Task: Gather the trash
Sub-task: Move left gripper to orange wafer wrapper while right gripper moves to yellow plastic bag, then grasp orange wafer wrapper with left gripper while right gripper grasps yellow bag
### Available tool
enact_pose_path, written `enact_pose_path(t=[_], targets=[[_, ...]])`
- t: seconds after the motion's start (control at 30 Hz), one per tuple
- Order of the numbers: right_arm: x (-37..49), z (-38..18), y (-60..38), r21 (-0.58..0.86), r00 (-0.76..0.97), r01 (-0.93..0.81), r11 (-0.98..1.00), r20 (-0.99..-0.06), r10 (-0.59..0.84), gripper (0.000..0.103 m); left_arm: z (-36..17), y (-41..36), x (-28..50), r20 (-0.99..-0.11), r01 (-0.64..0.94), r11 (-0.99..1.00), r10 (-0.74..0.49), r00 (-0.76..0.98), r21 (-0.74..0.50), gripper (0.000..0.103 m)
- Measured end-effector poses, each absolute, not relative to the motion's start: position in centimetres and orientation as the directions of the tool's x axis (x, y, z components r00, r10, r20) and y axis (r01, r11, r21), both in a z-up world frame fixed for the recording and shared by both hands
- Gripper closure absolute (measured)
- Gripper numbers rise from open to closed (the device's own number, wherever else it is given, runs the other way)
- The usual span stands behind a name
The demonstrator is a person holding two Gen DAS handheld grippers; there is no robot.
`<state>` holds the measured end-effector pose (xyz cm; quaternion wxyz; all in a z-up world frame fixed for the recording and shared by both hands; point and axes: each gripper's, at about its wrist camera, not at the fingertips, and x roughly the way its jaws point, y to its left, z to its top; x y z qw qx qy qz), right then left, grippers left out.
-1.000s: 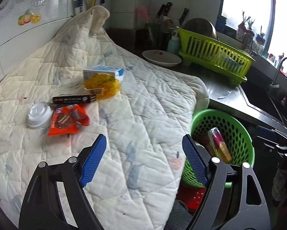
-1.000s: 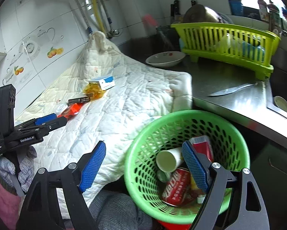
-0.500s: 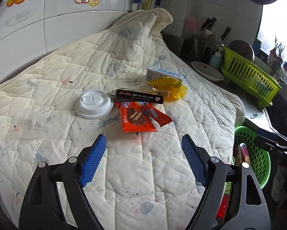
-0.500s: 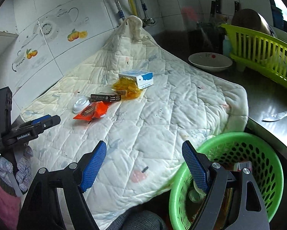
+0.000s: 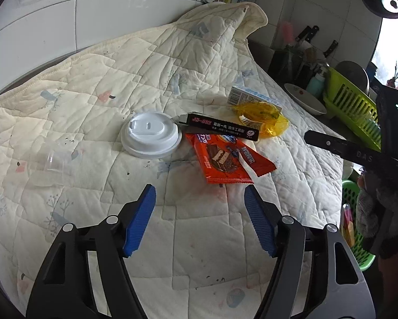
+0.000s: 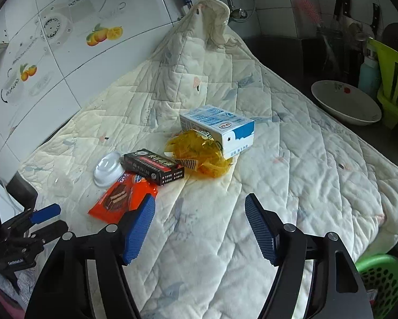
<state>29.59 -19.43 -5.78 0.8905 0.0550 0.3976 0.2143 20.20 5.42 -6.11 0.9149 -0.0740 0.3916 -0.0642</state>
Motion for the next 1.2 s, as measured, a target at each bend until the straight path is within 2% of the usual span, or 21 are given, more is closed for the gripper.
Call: enact_pose_path(t=[0.13,0.3,0.5,0.57,0.67,0.7,0.77,0.83,0.93,1.2], targets=[[32.5,-6.9,-18.4,0.272,0.567,-0.336,0.902,-0.706,0.424,0.041,-6.4,5.6,21.3,-0.713,0.061,0.979,-0.183,0.677,-0.194,0.038],[34.9,-8.0,-17.5,0.278,0.550,-0.334,0.901,-0.719,0.426,0.043,-6.8,4.9,22.8,-0.723,0.085,0.976,-0.207,0.659,-0.202,0.041],[36.4,-8.9,-16.7,0.286,0.533,-0.326,0.901,-0.731,0.425,0.052,-7.8,3.9,24.8,-0.739,0.101,0.963,-0.256,0.624,-0.248,0.047],[36.4,-8.8,-16.7,0.289,0.532,-0.332,0.898,-0.729,0.431,0.059,-8.3,3.7,25.5,-0.747,0.102,0.959,-0.269,0.608,-0.263,0.051],[36.4,-8.8,-16.8,0.286,0.533,-0.329,0.900,-0.731,0.427,0.071,-8.9,3.6,26.3,-0.759,0.093,0.957,-0.276,0.589,-0.275,0.058],[36.4,-8.8,-16.9,0.289,0.530,-0.330,0.898,-0.730,0.430,0.072,-9.1,3.6,26.5,-0.762,0.092,0.955,-0.282,0.583,-0.283,0.064],[36.2,-8.9,-17.0,0.286,0.533,-0.329,0.900,-0.730,0.427,0.074,-9.4,3.6,26.7,-0.765,0.090,0.952,-0.288,0.576,-0.291,0.070],[36.0,-8.9,-17.1,0.283,0.539,-0.327,0.902,-0.728,0.424,0.075,-9.7,3.7,26.8,-0.766,0.085,0.953,-0.286,0.576,-0.292,0.083],[35.6,-8.8,-17.1,0.277,0.544,-0.332,0.902,-0.725,0.423,0.075,-9.8,4.0,26.6,-0.761,0.074,0.949,-0.292,0.579,-0.308,0.091],[32.3,-7.1,-18.3,0.298,0.566,-0.345,0.890,-0.690,0.451,0.076,-8.0,3.8,24.4,-0.731,0.099,0.953,-0.285,0.620,-0.287,0.099]])
